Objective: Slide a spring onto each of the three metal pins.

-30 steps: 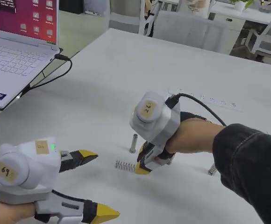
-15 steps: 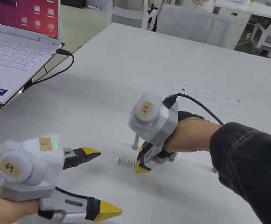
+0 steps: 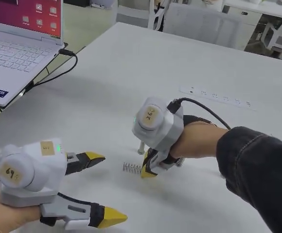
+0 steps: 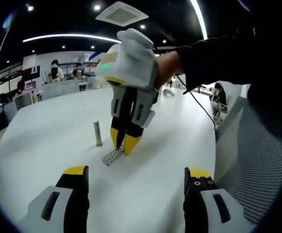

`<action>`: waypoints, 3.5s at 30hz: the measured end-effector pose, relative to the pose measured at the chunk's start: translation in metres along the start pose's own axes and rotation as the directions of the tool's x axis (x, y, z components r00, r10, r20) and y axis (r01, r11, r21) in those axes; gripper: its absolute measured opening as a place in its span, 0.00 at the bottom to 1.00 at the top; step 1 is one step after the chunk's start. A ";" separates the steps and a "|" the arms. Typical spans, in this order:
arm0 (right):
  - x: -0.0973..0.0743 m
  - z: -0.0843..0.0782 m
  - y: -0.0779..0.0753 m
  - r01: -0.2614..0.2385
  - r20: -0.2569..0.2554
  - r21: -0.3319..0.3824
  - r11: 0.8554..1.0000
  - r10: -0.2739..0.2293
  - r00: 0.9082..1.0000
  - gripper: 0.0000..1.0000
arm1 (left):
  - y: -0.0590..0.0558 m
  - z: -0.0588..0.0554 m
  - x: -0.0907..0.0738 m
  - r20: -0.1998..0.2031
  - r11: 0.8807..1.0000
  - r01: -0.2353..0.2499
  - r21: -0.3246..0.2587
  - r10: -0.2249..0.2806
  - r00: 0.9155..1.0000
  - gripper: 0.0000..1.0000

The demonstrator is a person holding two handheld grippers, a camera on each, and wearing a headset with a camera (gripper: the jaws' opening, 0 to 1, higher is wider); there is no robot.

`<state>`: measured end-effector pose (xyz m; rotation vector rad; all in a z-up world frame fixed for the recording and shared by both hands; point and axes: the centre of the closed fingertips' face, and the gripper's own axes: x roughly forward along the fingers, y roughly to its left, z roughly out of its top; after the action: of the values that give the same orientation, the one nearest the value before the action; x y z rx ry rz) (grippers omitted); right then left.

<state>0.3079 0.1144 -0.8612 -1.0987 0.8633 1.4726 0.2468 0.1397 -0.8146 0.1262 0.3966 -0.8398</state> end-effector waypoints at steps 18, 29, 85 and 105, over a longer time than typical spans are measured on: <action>-0.028 -0.009 0.021 -0.023 0.021 0.019 1.000 0.022 1.000 0.08 | -0.006 0.012 0.008 0.001 0.999 0.034 0.041 -0.035 0.999 0.73; -0.047 -0.024 0.044 -0.028 0.018 0.020 0.999 0.028 0.999 0.08 | -0.022 0.025 0.018 0.009 0.992 0.098 0.080 -0.099 0.995 0.65; -0.079 -0.023 0.097 -0.065 0.053 -0.079 0.995 0.069 0.996 0.08 | -0.072 0.043 0.020 0.025 0.942 0.284 0.180 -0.292 0.956 0.03; -0.075 -0.023 0.097 -0.078 0.057 -0.054 0.995 0.081 0.995 0.10 | -0.075 0.048 0.017 0.027 0.941 0.296 0.165 -0.305 0.952 0.01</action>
<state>0.2182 0.0517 -0.8016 -1.0640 0.8399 1.5933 0.2153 0.0656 -0.7741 0.1948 0.3026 -1.1756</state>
